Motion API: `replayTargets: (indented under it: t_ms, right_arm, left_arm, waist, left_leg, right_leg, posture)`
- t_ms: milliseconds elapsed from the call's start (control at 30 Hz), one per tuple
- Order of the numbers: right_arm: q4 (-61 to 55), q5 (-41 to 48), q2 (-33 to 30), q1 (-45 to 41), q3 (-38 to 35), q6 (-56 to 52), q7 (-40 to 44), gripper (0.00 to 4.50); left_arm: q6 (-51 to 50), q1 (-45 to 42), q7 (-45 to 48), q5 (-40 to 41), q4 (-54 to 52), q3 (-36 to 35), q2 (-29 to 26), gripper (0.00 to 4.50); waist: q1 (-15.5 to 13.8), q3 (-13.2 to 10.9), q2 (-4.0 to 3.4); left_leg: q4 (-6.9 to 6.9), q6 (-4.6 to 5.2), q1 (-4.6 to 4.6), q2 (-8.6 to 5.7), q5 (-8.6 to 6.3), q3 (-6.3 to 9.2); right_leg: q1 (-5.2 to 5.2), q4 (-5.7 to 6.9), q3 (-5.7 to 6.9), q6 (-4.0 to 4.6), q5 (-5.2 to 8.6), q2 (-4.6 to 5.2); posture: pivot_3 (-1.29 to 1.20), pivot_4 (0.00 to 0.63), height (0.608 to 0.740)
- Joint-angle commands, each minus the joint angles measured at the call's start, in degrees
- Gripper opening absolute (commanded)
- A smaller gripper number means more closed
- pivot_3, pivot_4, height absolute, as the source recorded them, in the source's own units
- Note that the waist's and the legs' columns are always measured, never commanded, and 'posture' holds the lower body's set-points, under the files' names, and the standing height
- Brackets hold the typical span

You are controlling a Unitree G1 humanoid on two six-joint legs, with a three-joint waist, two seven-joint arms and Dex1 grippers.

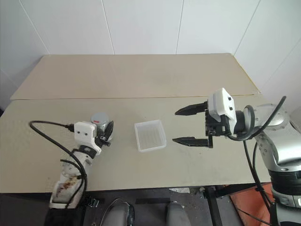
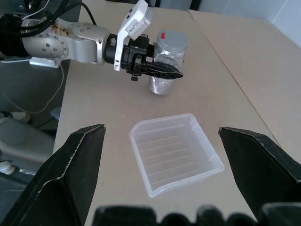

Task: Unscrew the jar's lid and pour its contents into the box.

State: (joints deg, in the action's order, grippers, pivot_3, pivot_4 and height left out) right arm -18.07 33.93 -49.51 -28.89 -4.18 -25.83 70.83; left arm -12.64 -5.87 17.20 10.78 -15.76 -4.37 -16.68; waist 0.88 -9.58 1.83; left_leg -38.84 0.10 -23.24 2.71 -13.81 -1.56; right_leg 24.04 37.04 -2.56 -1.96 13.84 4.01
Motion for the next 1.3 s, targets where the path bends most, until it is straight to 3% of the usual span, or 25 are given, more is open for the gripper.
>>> replayTargets:
  t_ms: [33, 167, 300, 467, 700, 1267, 1300]
  right_arm:
    - [-1.98, 0.06, 2.12, -3.57, 1.24, -2.15, -4.52, 4.5]
    - [-0.78, 0.37, 7.39, -8.83, 3.97, -7.07, -11.39, 4.5]
    - [0.27, 2.25, 14.33, -15.13, 5.89, -13.47, -18.28, 4.5]
    - [1.72, -0.29, 21.04, -20.37, 9.67, -16.68, -24.48, 4.5]
    - [2.51, -1.89, 25.5, -23.65, 11.81, -18.49, -28.49, 4.5]
    - [5.98, -3.62, 28.01, -25.57, 14.9, -19.09, -27.13, 4.5]
    - [6.11, -3.61, 28.07, -25.64, 14.94, -19.13, -26.9, 4.32]
  left_arm:
    - [-7.28, -4.29, 11.96, 12.84, -5.3, -5.57, -8.24, 1.93]
    - [-14.01, -12.6, 27.03, 24.77, -1.16, -8.55, -19.06, 1.93]
    - [-17.55, -22.99, 41.39, 29.19, 8.76, -5.06, -23.7, 1.93]
    - [-14.98, -32.14, 51.54, 25.48, 18.63, 2.86, -21.05, 1.93]
    - [-8.43, -37.06, 59.04, 20.69, 26.64, 7.87, -16.16, 1.93]
    - [-2.9, -38.35, 60.59, 17.12, 29.54, 7.33, -12.81, 1.93]
    - [-2.85, -38.26, 60.57, 17.09, 29.45, 7.3, -12.87, 1.93]
  waist:
    - [0.16, 0.0, 0.0]
    - [0.05, -0.01, -0.02]
    - [-0.2, -0.02, -0.03]
    - [-0.21, -0.02, -0.03]
    - [-0.04, -0.02, -0.04]
    - [-0.03, -0.02, -0.04]
    - [-0.03, -0.02, -0.04]
  left_leg:
    - [0.01, 0.0, 0.02, 0.01, 0.0, 0.0]
    - [0.0, -0.02, 0.03, 0.03, 0.01, 0.01]
    - [0.01, -0.02, -0.05, 0.0, 0.01, 0.0]
    - [0.0, -0.02, -0.14, 0.0, 0.02, 0.01]
    - [0.0, -0.01, -0.31, 0.01, 0.02, 0.01]
    - [-0.03, 0.0, -0.34, 0.01, 0.02, 0.04]
    - [-0.03, 0.0, -0.34, 0.01, 0.02, 0.05]
  right_leg:
    - [0.01, 0.01, -0.01, 0.0, 0.0, -0.01]
    - [0.03, 0.04, 0.01, 0.0, 0.01, -0.03]
    - [0.06, -0.02, 0.04, -0.01, 0.01, -0.01]
    - [0.09, -0.05, 0.09, -0.01, 0.01, -0.02]
    - [0.26, 0.01, 0.08, 0.0, 0.01, -0.04]
    - [0.28, 0.03, 0.09, 0.0, 0.01, -0.04]
    - [0.28, 0.03, 0.09, 0.0, 0.01, -0.04]
  posture:
    - [0.0, 0.15, 0.74]
    - [0.0, 0.15, 0.74]
    - [0.0, 0.15, 0.74]
    - [0.0, 0.15, 0.74]
    - [0.0, 0.15, 0.74]
    - [0.0, 0.15, 0.74]
    - [0.0, 0.15, 0.74]
